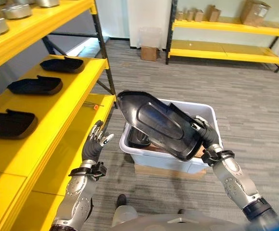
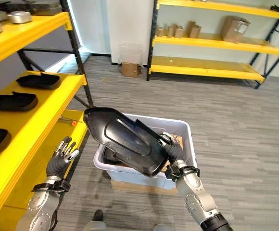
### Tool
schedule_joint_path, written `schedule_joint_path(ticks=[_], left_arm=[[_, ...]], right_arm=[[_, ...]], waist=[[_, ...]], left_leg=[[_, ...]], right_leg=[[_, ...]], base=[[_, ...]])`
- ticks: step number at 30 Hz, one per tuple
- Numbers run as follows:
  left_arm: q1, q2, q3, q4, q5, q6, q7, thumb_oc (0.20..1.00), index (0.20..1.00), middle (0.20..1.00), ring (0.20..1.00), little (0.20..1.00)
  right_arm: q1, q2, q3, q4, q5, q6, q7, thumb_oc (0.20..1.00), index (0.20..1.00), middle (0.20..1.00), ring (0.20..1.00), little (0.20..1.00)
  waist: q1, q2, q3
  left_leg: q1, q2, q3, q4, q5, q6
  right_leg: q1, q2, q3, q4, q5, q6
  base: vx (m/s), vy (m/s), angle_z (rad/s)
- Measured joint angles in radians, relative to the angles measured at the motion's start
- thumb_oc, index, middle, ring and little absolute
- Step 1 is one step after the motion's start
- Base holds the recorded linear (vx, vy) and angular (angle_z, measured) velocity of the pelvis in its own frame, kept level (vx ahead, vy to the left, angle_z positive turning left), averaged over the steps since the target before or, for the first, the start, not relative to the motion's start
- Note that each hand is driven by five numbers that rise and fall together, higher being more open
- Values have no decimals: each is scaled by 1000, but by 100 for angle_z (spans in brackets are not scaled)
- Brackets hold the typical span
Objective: Move parts from the plastic box to the shelf.
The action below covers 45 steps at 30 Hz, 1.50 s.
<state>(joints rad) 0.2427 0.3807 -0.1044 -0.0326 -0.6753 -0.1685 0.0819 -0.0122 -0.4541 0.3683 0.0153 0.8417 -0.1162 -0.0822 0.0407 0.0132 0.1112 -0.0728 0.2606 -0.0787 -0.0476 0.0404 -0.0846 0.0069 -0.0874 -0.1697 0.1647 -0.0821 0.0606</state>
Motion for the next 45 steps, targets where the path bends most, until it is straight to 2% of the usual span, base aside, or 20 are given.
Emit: schedule_joint_path(ticks=[5, 7, 9, 11, 16, 19, 21, 22, 23, 25, 27, 28, 29, 30, 31, 34, 36, 37, 39, 45], left_arm=[[-39, -21, -51, 59, -1, 9, -9, 1000, 1000, 1000, 1000, 1000], [-42, -3, -50, 58, -1, 10, -10, 1000, 1000, 1000, 1000, 1000], [-64, -2, -54, 65, 0, 11, -13, 1000, 1000, 1000, 1000, 1000], [-117, -14, -71, 65, 0, 14, -29, 1000, 1000, 1000, 1000, 1000], [-155, 59, -44, 69, 1, 9, -30, 1000, 1000, 1000, 1000, 1000], [-129, 65, -34, 72, 14, 8, -32, 1000, 1000, 1000, 1000, 1000], [-108, 84, -13, 72, 23, 8, -30, 1000, 1000, 1000, 1000, 1000], [-91, 103, 24, 74, 44, 9, -29, 1000, 1000, 1000, 1000, 1000], [-87, 107, 38, 79, 45, 8, -26, 1000, 1000, 1000, 1000, 1000], [-104, 94, 63, 88, 68, 6, -9, 1000, 1000, 1000, 1000, 1000], [-148, 94, 40, 106, 75, 6, -9, 1000, 1000, 1000, 1000, 1000], [-179, 89, 13, 119, 78, 8, -9, 1000, 1000, 1000, 1000, 1000], [-199, 86, -6, 136, 80, 7, -11, 1000, 1000, 1000, 1000, 1000], [-206, 93, -20, 137, 87, 8, -17, 1000, 1000, 1000, 1000, 1000], [-202, 59, -18, 148, 99, 14, -17, 1000, 1000, 1000, 1000, 1000], [-173, 19, -51, 138, 110, 13, -26, 1000, 1000, 1000, 1000, 1000], [-173, 16, -59, 132, 119, 11, -40, 1000, 1000, 1000, 1000, 1000], [-171, 32, -60, 98, 121, 9, -47, 1000, 1000, 1000, 1000, 1000], [-149, 21, -47, 95, 128, 10, -40, 1000, 1000, 1000, 1000, 1000], [-146, 21, -54, 94, 129, 8, -40, 1000, 1000, 1000, 1000, 1000]], right_arm=[[13, -24, 2, -4, -5, 0, -3, 200, 200, 200, 200, 200], [12, -15, 5, -6, -5, 0, -2, 200, 200, 200, 200, 200], [28, 20, 0, -10, -1, 1, -1, 200, 200, 200, 200, 200], [53, 37, -26, -21, 6, 3, -6, 200, 200, 200, 200, 200], [47, 101, -13, -11, -9, 15, 1, 200, 200, 200, 200, 200], [53, 130, -17, 8, -19, 22, -10, 200, 200, 200, 200, 200], [20, 147, -1, 19, -21, 26, -3, 200, 200, 200, 200, 200], [1, 191, 21, 16, -22, 35, 2, 200, 200, 200, 200, 200], [-3, 208, 37, 20, -22, 35, 4, 200, 200, 200, 200, 200], [-3, 193, 45, 8, -23, 46, 27, 200, 200, 200, 200, 200], [6, 185, 38, 7, -20, 45, 26, 200, 200, 200, 200, 200], [21, 165, 36, 1, -20, 43, 28, 200, 200, 200, 200, 200], [26, 166, 35, 3, -19, 42, 30, 200, 200, 200, 200, 200], [46, 139, 32, -21, -10, 41, 33, 200, 200, 200, 200, 200], [75, 113, 20, -34, -7, 36, 40, 200, 200, 200, 200, 200], [136, 76, -6, -39, 0, 45, 48, 200, 200, 200, 200, 200], [156, 73, -15, -50, 12, 43, 52, 200, 200, 200, 200, 200], [181, 66, -30, -82, 14, 41, 57, 200, 200, 200, 200, 200], [159, 74, -27, -53, 15, 51, 66, 200, 200, 200, 200, 200], [115, 65, -32, -55, 10, 51, 69, 200, 200, 200, 200, 200]], waist=[[0, 2, 5], [2, -35, 10], [-3, -64, 25], [-41, -51, 26], [15, -103, 30], [66, -134, 20], [99, -145, 22], [120, -144, 24], [119, -140, 26], [107, -104, 34], [59, -85, 35], [41, -75, 42], [15, -107, 44], [-27, -106, 48], [-36, -82, 60], [-95, -45, 55], [-126, -59, 59], [-144, -91, 57], [-93, -115, 48], [-84, -72, 44]], left_leg=[[-116, 14, 166, 153, -35, 72], [-110, 25, 265, 132, -50, 27], [-147, -12, 213, 403, -72, 24], [-62, -56, 213, 297, -73, -10], [-140, -168, 164, 399, -143, 62], [-175, -255, 114, 438, -165, 107], [-188, -286, 142, 411, -156, 111], [-174, -325, 157, 381, -125, 172], [-153, -329, 162, 351, -117, 173], [-105, -332, 138, 263, -73, 217], [-69, -330, 71, 143, -13, 155], [-57, -322, 69, 110, -40, 98], [-83, -336, 104, 182, -111, 75], [-160, -323, 76, 435, -189, 188], [-138, -353, 32, 466, -226, 195], [-40, -388, -35, 311, -164, 94], [-24, -386, -2, 296, -207, 25], [-27, -406, 26, 302, -165, 233], [26, -435, 40, 258, -144, 252], [97, -417, -1, 200, -135, 253]], right_leg=[[11, -22, -148, 1, -4, -14], [-1, -70, -185, 2, -8, -22], [33, -141, -229, -7, 8, 14], [81, -201, -284, 25, 8, 72], [77, -297, -279, 64, 84, 32], [130, -358, -318, 77, 145, 71], [112, -399, -328, 79, 226, 54], [78, -445, -322, 118, 352, 68], [68, -467, -313, 144, 376, 74], [-6, -362, -195, 208, 225, 110], [-77, -143, -58, 222, 69, 78], [-104, -41, -25, 188, 27, 21], [-128, -9, -2, 160, -4, -13], [-172, -5, 45, 177, -24, 3], [-188, 5, 103, 186, -45, 41], [-195, 94, 160, 59, -16, 9], [-168, 101, 176, -23, 57, -16], [-160, 33, 171, -9, 90, -1], [-150, -1, 183, -14, 91, 1], [-114, 111, 150, -99, 133, -63]], base=[[-115, -63, 98], [-38, 118, 64], [94, 300, 57], [63, 291, 101], [30, 265, 66], [49, 291, 91], [71, 384, 91], [94, 450, 31], [109, 321, 1], [134, 217, 10], [120, 129, 61], [116, 93, 69], [127, 85, 79], [119, 69, 62], [136, 56, 57], [109, 1, 71], [103, -24, 126], [79, -28, 101], [98, -80, 25], [70, -124, 12]])
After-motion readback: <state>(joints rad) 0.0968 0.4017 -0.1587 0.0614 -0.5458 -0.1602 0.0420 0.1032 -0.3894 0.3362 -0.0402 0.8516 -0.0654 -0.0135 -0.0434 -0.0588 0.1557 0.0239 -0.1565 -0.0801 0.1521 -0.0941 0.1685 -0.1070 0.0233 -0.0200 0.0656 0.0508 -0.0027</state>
